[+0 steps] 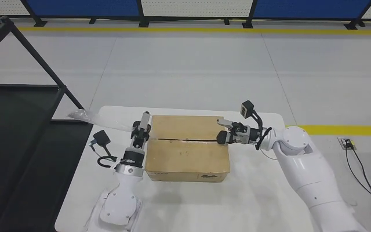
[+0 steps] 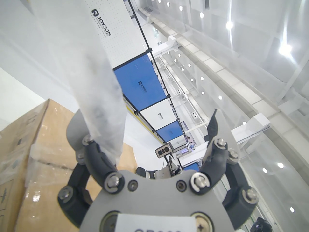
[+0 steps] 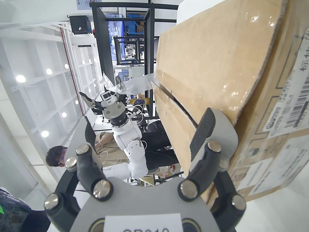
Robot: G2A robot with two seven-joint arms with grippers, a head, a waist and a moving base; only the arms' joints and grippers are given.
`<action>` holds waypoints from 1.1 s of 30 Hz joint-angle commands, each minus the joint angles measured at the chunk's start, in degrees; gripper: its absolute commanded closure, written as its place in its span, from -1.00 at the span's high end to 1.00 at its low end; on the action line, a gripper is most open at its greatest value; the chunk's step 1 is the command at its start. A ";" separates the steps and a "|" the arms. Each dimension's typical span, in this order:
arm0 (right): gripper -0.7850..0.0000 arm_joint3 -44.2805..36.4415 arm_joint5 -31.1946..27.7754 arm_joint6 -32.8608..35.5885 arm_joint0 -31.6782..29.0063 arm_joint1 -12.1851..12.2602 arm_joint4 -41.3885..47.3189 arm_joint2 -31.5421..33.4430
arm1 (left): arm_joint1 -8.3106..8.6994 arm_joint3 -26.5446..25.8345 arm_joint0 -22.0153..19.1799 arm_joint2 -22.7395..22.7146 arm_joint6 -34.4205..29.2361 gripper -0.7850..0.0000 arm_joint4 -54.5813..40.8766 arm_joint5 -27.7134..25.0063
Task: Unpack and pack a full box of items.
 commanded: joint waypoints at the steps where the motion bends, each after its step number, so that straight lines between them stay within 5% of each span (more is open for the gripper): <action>1: 1.00 -0.26 0.02 -0.02 -0.28 0.18 0.00 0.41 | -0.22 0.76 -0.94 1.52 0.19 1.00 1.12 0.57; 17: 1.00 -0.68 0.34 0.06 -1.14 0.94 0.54 1.75 | -1.55 6.64 -7.09 7.35 -1.97 1.00 6.73 5.29; 33: 1.00 0.40 -0.41 0.11 -1.43 1.42 1.79 2.75 | -2.74 7.42 -9.02 11.69 -3.13 1.00 11.07 6.69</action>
